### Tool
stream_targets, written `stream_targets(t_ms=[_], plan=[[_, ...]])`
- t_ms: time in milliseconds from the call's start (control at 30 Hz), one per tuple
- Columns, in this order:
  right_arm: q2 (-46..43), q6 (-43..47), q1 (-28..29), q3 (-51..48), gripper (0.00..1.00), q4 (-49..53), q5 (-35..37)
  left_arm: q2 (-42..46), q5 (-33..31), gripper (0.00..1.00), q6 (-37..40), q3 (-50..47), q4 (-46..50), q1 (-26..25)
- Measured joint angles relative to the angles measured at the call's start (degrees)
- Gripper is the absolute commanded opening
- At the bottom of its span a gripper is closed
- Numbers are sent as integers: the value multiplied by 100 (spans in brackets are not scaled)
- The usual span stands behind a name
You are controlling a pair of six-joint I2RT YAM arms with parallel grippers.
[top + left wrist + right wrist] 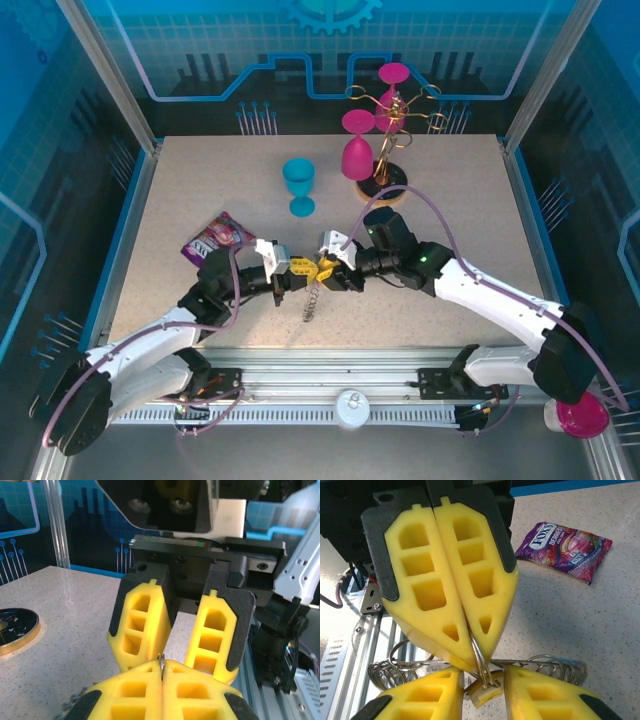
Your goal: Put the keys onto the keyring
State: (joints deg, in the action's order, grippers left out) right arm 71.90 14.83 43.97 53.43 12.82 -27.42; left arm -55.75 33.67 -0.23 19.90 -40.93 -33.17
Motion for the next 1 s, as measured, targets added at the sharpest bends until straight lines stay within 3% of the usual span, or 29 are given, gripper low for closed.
stream_targets(t_ms=[267,667,1000], plan=[[-111,-177,48,-321,41,-476,271,-435,-240,0,-999,-247,-1491,0],[-750,-221,-15,-772,34,-807,544,-501,-262,0,-1331,-247,-1930,0],[-566,-352,-13,-774,43,-1152,466,-675,-260,0,-1641,-247,-2371,0]])
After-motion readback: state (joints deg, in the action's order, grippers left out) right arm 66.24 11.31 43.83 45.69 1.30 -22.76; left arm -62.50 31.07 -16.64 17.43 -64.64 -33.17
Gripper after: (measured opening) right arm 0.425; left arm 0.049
